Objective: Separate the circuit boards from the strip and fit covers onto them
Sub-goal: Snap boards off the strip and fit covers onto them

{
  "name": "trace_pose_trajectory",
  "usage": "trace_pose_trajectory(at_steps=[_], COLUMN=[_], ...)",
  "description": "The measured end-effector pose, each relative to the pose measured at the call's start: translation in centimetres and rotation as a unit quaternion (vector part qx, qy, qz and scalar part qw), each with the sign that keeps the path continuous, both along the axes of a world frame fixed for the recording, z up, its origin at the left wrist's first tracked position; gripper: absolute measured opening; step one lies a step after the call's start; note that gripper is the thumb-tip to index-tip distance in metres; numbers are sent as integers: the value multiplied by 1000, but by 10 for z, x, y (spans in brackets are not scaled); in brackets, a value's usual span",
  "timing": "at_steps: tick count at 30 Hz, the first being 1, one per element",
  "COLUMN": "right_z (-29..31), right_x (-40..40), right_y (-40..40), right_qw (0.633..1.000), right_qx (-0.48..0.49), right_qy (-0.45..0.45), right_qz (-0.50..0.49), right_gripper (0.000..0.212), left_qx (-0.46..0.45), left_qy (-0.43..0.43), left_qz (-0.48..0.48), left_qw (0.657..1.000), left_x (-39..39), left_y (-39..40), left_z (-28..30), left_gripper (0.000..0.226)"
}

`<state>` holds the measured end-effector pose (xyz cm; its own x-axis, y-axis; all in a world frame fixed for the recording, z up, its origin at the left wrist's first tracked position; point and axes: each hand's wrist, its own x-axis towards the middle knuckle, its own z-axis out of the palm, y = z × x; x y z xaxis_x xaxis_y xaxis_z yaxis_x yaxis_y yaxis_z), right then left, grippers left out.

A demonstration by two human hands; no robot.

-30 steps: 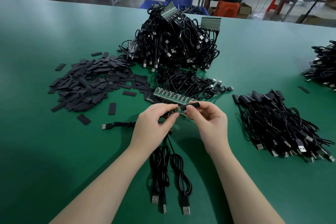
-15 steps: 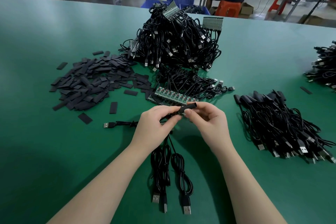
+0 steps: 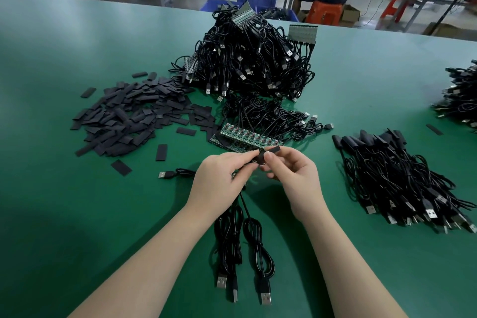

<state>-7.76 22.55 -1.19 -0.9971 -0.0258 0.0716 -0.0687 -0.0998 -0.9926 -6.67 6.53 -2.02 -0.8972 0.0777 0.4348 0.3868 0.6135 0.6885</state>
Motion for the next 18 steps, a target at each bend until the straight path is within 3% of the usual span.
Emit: trace_pose_trajectory(at_steps=[2,8,13,18], right_z=[0,-1,0,-4], right_x=[0,1,3,3], right_y=[-1,-3,-5,-7], right_qw=[1000,1000,999,999], right_qx=[-7,-4,31,34], right_qy=[-11,-18,-3,0], right_qz=[13,16,17,-11], right_gripper=[18,15,15,17], left_qx=[-15,65,43,29], left_qy=[6,-18,-22,31], left_qz=[16,63,34,47], left_qw=[1000,996,998,998], left_x=[1,1,1,3], left_y=[1,0,0,3], left_z=[-1,-2,0,1], left_gripper=[30,14,21,15])
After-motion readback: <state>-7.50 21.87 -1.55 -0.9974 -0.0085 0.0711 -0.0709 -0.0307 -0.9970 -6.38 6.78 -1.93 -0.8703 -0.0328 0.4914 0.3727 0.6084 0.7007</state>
